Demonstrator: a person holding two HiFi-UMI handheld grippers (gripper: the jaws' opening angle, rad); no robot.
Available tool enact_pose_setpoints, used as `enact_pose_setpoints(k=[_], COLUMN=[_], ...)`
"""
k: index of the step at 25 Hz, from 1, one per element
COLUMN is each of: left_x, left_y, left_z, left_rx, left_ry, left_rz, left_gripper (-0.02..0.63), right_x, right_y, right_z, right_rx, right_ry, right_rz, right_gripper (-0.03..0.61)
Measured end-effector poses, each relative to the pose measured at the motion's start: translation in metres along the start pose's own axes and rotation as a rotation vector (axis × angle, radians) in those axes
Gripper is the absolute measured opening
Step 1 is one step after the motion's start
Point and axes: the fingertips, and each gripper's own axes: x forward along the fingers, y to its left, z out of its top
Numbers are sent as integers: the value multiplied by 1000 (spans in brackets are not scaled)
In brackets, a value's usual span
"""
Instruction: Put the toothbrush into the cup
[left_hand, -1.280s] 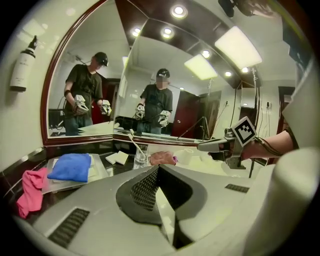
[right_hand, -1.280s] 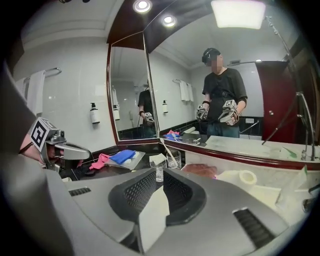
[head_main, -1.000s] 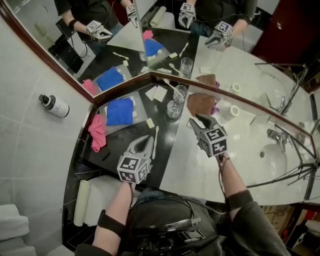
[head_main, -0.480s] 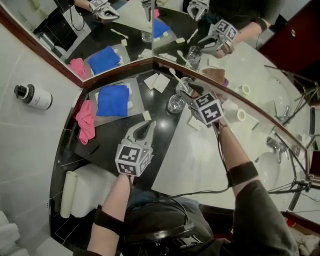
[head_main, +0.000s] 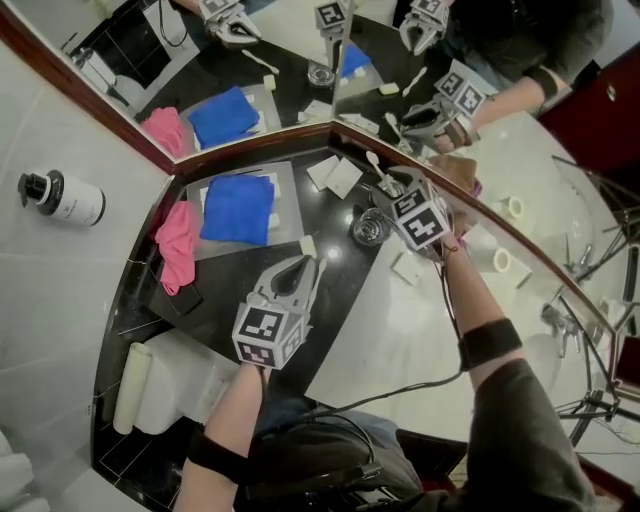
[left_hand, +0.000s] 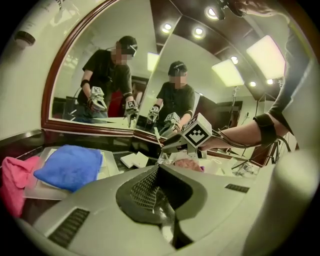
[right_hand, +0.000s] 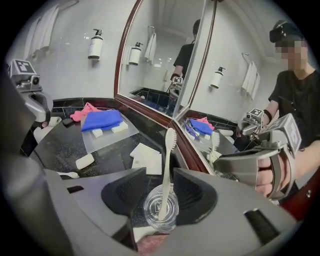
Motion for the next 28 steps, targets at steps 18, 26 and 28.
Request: enact_pose_setpoints(k=[18,26,28], left_x=[-3,-8,-10], left_y=[9,7,8], left_z=[-11,-15,-14], left_rx=[-27,-40,-47], left_ry=[13,15,10], left_rz=[21,27,28], left_gripper=[0,0,0], right_x=[15,5,-1], right_y=[-11,-16,-19], right_z=[-7,1,6], right_rx=[17,31,41], right_ry=[9,-26,-42], right_rz=[-39,-69,-84], right_gripper=[55,58,58])
